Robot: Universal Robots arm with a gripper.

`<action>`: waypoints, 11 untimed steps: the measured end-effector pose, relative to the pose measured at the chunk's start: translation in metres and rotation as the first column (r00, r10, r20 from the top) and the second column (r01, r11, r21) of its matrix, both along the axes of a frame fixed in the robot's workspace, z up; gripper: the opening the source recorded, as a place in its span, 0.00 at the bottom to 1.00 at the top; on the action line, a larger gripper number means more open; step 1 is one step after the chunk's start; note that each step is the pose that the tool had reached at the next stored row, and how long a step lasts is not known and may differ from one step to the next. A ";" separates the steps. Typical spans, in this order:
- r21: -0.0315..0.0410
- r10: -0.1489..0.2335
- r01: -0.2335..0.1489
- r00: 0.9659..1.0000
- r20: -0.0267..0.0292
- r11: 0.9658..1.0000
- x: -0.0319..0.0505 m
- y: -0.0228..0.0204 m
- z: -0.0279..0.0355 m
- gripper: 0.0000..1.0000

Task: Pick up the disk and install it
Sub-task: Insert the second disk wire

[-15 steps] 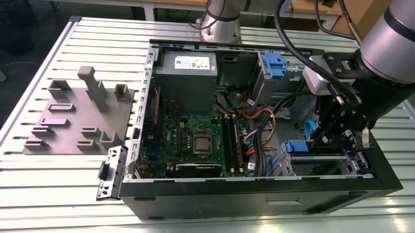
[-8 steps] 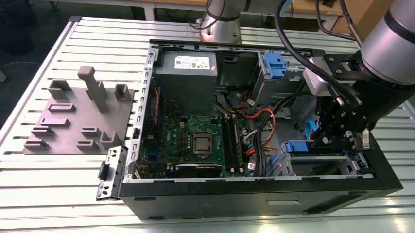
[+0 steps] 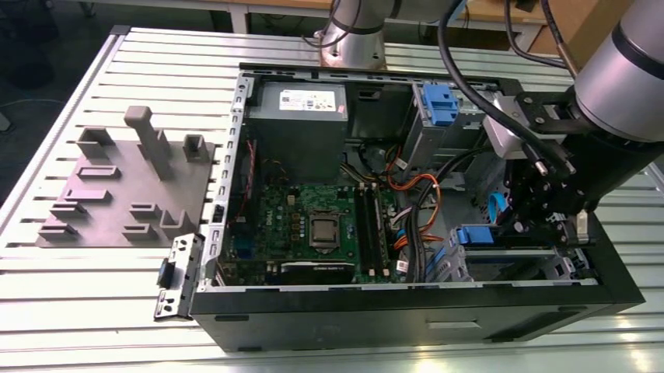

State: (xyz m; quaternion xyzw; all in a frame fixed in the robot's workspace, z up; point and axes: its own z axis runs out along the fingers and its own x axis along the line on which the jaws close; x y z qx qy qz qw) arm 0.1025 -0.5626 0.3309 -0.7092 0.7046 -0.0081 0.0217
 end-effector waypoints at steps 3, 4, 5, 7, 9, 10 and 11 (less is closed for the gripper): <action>0.000 0.000 0.000 1.000 0.000 1.000 0.0000 0.0000 0.0000 0.16; 0.000 0.000 0.000 1.000 0.000 1.000 0.0000 -0.0001 0.0000 0.16; 0.000 0.000 0.000 1.000 0.000 1.000 0.0000 -0.0001 0.0000 0.16; 0.000 0.000 0.000 1.000 0.000 1.000 0.0000 -0.0001 0.0000 0.16; 0.000 0.000 0.000 1.000 0.000 1.000 0.0000 -0.0001 0.0000 0.16; 0.000 0.000 0.000 1.000 0.000 1.000 0.0000 -0.0001 0.0000 0.17; 0.000 0.000 0.000 1.000 0.000 1.000 0.0000 -0.0001 0.0000 0.17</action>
